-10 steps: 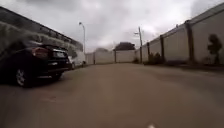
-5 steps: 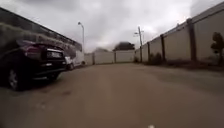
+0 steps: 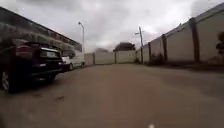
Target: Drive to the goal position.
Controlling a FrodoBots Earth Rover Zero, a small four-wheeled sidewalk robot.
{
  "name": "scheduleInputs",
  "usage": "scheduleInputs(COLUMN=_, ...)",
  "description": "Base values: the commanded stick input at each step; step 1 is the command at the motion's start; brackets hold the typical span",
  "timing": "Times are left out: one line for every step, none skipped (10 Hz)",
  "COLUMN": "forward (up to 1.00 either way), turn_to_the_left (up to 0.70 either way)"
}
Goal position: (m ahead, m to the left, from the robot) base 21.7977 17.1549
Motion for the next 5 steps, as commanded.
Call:
scheduleInputs(forward=0.5, turn_to_the_left=0.0)
scheduleInputs(forward=0.5, turn_to_the_left=0.0)
scheduleInputs(forward=0.5, turn_to_the_left=0.0)
scheduleInputs(forward=0.5, turn_to_the_left=0.0)
scheduleInputs(forward=0.5, turn_to_the_left=0.0)
